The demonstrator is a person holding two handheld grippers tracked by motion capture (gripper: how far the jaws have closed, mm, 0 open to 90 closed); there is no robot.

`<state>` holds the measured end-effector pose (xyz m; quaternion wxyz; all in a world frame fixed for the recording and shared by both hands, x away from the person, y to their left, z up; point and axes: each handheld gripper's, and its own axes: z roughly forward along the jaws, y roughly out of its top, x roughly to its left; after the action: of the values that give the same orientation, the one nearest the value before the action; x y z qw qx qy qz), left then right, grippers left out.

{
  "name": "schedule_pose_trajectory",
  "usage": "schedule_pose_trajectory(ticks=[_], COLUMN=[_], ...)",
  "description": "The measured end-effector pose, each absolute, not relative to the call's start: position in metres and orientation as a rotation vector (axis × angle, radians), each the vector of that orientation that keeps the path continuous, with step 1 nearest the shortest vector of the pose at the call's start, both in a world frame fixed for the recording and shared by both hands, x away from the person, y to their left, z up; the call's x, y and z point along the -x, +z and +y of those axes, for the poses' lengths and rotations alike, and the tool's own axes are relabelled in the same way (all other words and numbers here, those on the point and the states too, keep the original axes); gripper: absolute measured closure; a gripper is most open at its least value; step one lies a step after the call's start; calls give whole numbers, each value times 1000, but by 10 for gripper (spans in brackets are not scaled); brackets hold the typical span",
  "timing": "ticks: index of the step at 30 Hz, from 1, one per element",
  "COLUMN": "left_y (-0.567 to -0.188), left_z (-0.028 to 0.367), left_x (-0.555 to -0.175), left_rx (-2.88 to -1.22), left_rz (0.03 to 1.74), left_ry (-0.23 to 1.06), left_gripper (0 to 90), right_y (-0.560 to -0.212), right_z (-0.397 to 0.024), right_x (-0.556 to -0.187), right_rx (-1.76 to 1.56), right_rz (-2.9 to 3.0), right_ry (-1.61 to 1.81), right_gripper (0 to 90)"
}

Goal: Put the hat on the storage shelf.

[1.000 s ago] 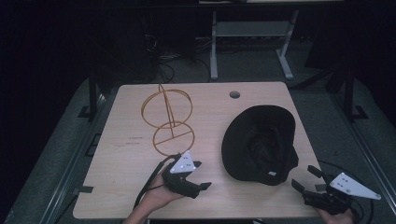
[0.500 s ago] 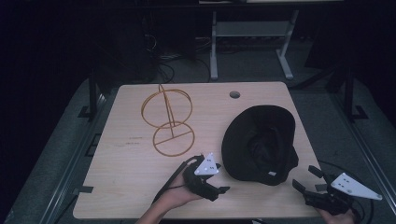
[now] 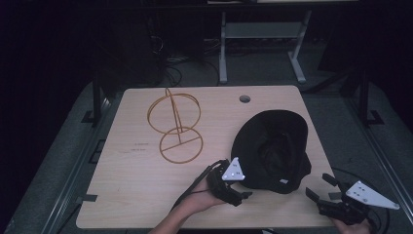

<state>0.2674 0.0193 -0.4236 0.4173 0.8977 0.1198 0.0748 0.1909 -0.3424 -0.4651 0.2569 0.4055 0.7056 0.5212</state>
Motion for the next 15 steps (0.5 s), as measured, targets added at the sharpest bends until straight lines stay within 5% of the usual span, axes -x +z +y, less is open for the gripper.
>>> schedule_pose_trajectory(ticks=[9,15], left_y=[-430,-427], left_z=[4,2], left_x=[-263,-264], left_rx=[-2273,-2264], left_rz=[252,214], left_ry=[241,284], left_gripper=[302,546], right_y=[-466,-466], right_z=[-342,-340], right_x=[-192,-193], right_rx=[-1086,-1077], right_rz=[1931,1937], right_ry=[1409,1408], right_gripper=[173,173])
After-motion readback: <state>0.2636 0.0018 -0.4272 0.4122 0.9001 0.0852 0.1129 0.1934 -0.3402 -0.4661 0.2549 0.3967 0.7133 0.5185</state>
